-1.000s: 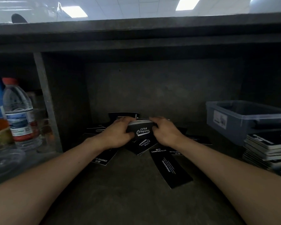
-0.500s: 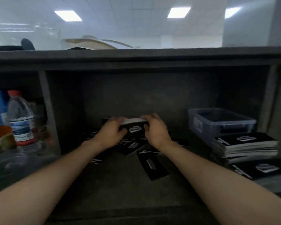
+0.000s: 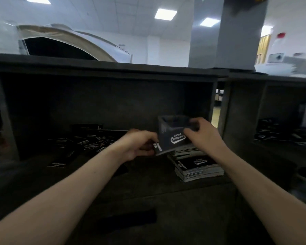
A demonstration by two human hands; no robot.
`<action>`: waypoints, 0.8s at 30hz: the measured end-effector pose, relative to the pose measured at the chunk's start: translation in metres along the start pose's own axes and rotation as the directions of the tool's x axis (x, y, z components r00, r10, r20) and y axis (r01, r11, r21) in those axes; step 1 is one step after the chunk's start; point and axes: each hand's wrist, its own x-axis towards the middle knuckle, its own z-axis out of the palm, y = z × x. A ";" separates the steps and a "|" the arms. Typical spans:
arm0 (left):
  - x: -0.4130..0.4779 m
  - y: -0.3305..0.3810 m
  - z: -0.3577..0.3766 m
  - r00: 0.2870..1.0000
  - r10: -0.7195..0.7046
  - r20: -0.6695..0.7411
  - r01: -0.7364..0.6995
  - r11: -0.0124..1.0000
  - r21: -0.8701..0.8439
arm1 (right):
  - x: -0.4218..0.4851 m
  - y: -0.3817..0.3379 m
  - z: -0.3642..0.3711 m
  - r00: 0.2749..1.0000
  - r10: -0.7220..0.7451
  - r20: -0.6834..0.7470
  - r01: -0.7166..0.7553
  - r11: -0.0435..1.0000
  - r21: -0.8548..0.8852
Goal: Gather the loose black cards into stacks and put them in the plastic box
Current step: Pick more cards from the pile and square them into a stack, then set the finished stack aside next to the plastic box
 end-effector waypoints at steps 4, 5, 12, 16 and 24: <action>-0.001 -0.005 0.053 0.996 -0.083 0.021 0.081 0.995 0.057 | -0.010 0.043 -0.027 0.987 0.160 0.002 -0.160 0.986 -0.039; -0.002 -0.008 0.061 0.995 -0.096 0.026 0.094 0.992 0.086 | -0.013 0.052 -0.029 0.984 0.178 0.005 -0.177 0.982 -0.060; -0.005 -0.028 0.072 0.999 0.011 -0.044 0.001 0.968 0.251 | -0.027 0.073 -0.017 0.991 0.107 -0.079 -0.126 0.946 -0.299; -0.006 -0.028 0.012 0.928 0.341 -0.152 -0.179 0.764 0.620 | -0.035 0.038 0.004 0.929 -0.295 -0.222 0.213 0.920 -0.329; -0.011 -0.067 -0.205 0.866 0.350 -0.357 0.304 0.198 0.932 | -0.027 -0.056 0.135 0.797 -0.450 0.403 0.517 0.853 -0.070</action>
